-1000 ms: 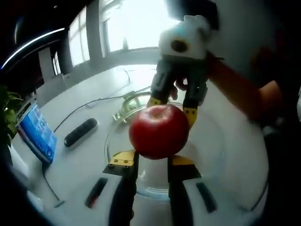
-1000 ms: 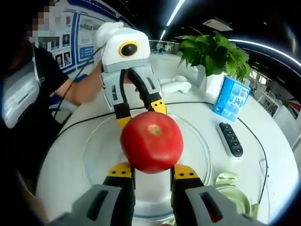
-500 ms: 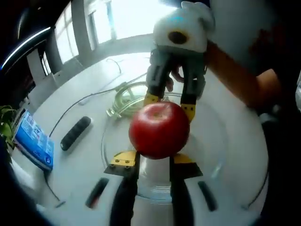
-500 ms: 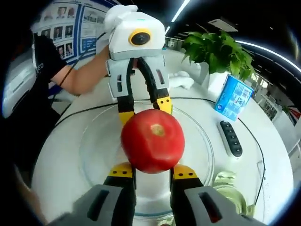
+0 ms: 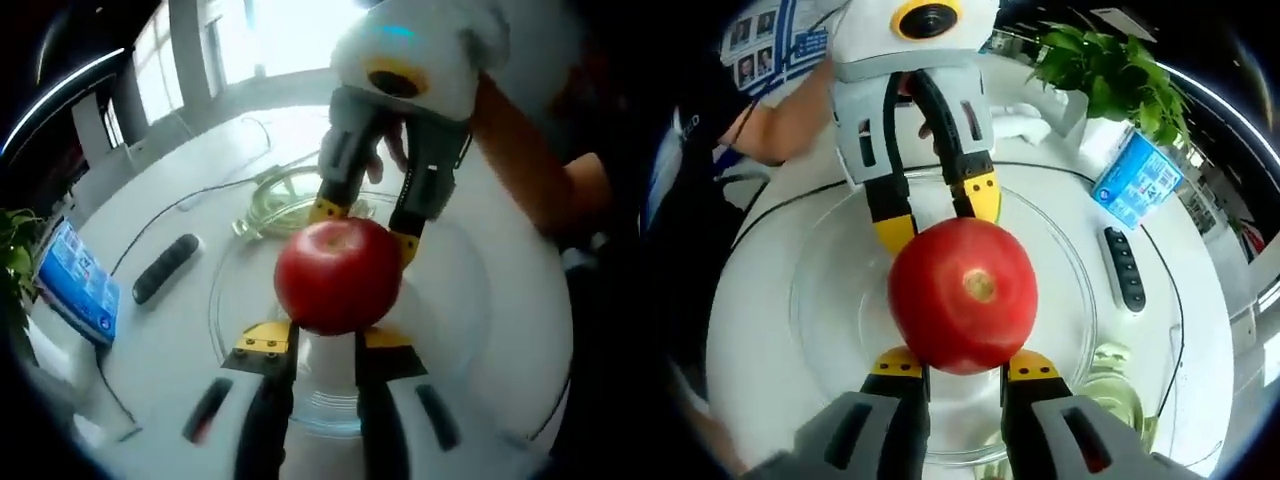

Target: Pick up the tomato from the tabletop place it into the food storage container close the lid and lock the latches

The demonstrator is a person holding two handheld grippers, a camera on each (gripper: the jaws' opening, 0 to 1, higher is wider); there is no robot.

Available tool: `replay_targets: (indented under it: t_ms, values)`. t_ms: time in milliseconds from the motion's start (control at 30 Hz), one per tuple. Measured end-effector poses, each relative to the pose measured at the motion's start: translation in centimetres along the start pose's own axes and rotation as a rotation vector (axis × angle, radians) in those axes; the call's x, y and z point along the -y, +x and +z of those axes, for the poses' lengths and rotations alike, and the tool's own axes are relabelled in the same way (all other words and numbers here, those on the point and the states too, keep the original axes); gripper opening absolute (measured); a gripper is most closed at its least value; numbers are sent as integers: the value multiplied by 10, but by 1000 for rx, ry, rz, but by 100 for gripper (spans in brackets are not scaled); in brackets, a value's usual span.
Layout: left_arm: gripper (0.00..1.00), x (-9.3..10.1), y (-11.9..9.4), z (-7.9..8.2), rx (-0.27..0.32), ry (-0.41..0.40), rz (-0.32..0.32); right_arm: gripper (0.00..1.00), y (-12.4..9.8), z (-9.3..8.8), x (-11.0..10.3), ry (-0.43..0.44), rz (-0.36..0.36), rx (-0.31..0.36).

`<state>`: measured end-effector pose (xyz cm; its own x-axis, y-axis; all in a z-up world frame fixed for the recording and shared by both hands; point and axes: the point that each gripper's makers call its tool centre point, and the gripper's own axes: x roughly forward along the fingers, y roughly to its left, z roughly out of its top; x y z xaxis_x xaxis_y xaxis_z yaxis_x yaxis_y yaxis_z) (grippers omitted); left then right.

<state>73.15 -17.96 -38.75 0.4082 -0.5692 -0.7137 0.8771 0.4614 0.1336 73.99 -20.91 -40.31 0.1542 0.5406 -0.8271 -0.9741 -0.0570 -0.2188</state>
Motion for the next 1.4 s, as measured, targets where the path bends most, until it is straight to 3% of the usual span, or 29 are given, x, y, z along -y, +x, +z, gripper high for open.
replay_targets:
  t_ms: [133, 200, 567, 867, 1133, 1300, 1400]
  values:
    - [14, 3, 4, -8, -130, 37, -13, 21, 1, -4, -5, 43, 1, -47]
    - [14, 5, 6, -10, -167, 42, -26, 21, 2, -6, -8, 75, 9, -73]
    - [14, 6, 9, -18, -259, 66, -15, 21, 0, -10, -13, 105, -7, -105]
    - [14, 1, -2, -15, -197, 98, 22, 21, -9, -9, -10, 92, -55, -127]
    - [14, -2, -6, -3, -46, 61, 51, 21, -21, -6, -10, 89, -50, -55]
    - [15, 2, -22, 9, 72, 70, 19, 21, -33, 2, -14, 80, -26, 24]
    - [15, 5, -27, 15, 137, 65, 10, 22, -33, 3, -16, 79, -12, 39]
